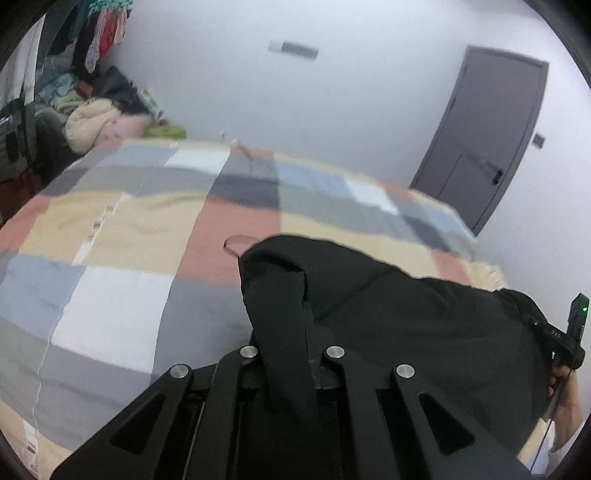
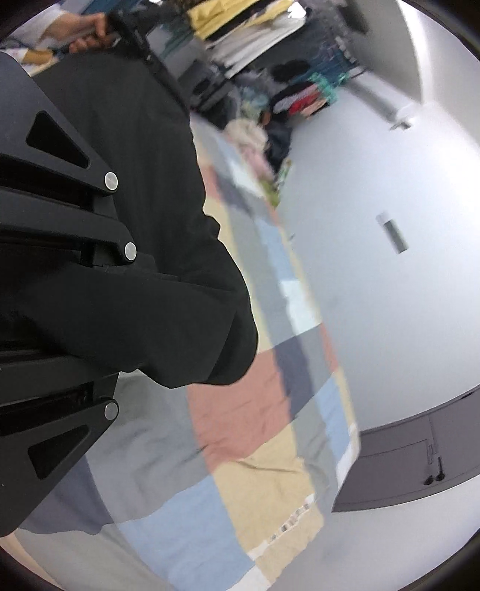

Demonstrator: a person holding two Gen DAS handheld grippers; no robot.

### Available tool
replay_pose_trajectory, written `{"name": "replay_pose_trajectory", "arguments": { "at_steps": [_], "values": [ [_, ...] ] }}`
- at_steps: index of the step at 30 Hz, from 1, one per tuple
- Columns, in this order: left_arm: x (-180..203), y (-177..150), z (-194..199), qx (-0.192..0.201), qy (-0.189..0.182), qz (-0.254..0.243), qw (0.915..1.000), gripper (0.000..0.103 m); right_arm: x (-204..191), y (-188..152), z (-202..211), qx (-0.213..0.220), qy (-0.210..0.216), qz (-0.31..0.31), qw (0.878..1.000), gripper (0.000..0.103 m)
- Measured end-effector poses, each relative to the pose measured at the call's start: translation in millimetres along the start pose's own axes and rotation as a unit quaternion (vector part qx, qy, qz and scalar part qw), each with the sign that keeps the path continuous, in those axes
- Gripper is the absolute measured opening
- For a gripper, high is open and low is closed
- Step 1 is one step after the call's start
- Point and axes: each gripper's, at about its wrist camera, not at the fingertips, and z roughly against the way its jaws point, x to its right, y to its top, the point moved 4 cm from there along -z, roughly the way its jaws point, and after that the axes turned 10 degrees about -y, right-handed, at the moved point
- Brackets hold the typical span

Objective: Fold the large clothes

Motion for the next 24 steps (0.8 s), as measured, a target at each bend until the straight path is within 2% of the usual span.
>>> {"name": "replay_pose_trajectory", "arguments": {
  "at_steps": [2,6,9,11,15,16,17,18,19,20,21,22,24],
  "values": [
    [-11.8,-13.7,-16.1,-0.02,0.014,0.01,0.9996,0.005,2.6,-14.9,-19.5,-0.026,-0.024,0.013,0.999,0.005],
    [-30.5,-39.2,-31.0,-0.055,0.03,0.017,0.9979,0.006,17.5,-41.2,-32.5,-0.05,-0.032,0.007,0.998,0.005],
    [-34.8,-48.1,-32.2,-0.057,0.028,0.02,0.9978,0.006,22.7,-51.4,-41.4,-0.071,-0.034,0.004,0.997,0.005],
    [-34.2,-46.4,-29.8,-0.052,0.029,0.017,0.9981,0.01,24.3,-53.4,-42.5,-0.079,-0.032,0.0,0.996,0.006],
    [-31.7,-44.0,-20.1,-0.065,0.029,0.026,0.9972,0.011,24.8,-52.7,-31.3,-0.086,-0.034,-0.002,0.996,0.017],
    [-31.4,-43.2,-20.1,-0.073,0.029,0.031,0.9964,0.011,25.7,-52.9,-26.5,-0.088,-0.031,-0.006,0.996,0.021],
    [-31.0,-43.3,-19.0,-0.085,0.026,0.038,0.9953,0.012,26.5,-53.4,-21.7,-0.09,-0.027,-0.011,0.996,0.032],
    [-30.3,-44.1,-17.2,-0.098,0.024,0.042,0.994,0.018,27.3,-54.1,-16.8,-0.092,-0.025,-0.015,0.995,0.047],
    [-29.0,-43.8,-14.8,-0.106,0.028,0.041,0.9931,0.024,26.7,-54.2,-12.7,-0.091,-0.028,-0.015,0.995,0.054],
    [-26.6,-42.9,-8.6,-0.109,0.037,0.035,0.9928,0.039,26.2,-54.1,-6.3,-0.086,-0.029,-0.016,0.996,0.067],
    [-24.4,-41.0,-1.8,-0.102,0.047,0.026,0.9934,0.062,25.5,-53.1,3.8,-0.079,-0.027,-0.018,0.996,0.081],
    [-21.3,-37.0,10.1,-0.085,0.059,0.016,0.9945,0.081,24.9,-50.9,10.4,-0.074,-0.033,-0.017,0.997,0.085],
    [-16.4,-30.0,29.6,-0.062,0.061,0.014,0.9961,0.086,23.3,-44.2,29.5,-0.056,-0.045,-0.013,0.997,0.09]
  ]
}}
